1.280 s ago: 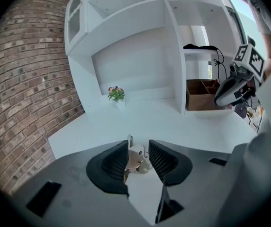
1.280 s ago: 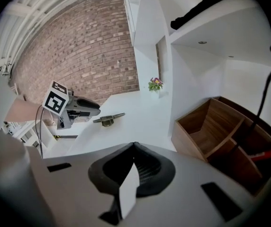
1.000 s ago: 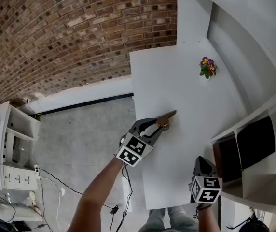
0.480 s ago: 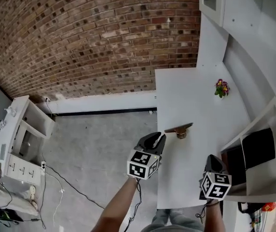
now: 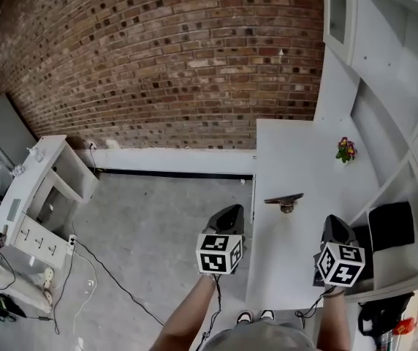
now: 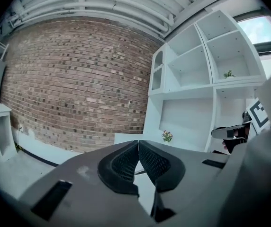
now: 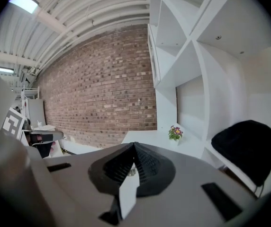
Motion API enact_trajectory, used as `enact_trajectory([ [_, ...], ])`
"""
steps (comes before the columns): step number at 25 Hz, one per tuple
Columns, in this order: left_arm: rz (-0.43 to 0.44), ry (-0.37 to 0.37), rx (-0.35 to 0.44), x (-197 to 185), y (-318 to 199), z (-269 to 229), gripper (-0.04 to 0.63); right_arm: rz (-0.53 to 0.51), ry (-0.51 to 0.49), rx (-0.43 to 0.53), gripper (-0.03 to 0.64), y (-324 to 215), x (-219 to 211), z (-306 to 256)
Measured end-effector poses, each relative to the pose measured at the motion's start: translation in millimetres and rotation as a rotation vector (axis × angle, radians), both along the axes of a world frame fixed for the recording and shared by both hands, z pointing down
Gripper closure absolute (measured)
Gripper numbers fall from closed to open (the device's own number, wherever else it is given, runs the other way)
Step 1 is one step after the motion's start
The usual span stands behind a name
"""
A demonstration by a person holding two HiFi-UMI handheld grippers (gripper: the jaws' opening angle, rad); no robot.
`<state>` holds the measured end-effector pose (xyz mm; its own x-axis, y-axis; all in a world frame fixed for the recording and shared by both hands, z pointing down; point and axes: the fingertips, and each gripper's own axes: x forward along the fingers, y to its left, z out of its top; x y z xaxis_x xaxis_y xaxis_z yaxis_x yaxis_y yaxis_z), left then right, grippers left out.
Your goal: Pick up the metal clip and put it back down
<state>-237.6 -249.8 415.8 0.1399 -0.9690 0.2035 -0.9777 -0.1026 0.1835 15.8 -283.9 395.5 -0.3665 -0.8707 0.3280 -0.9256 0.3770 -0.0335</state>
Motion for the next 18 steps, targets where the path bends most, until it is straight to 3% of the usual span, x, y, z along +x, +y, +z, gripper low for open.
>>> enact_trajectory([
  [6,-0.184,0.091,0.041,-21.2,42.8,-7.3,0.584,-0.086,-0.021,0.035,0.615,8.3,-12.0,-12.6],
  [18,-0.206,0.076,0.045,-9.3,58.1,-18.7,0.583,-0.054,-0.07,0.054,0.615,21.7,8.8,-21.6],
])
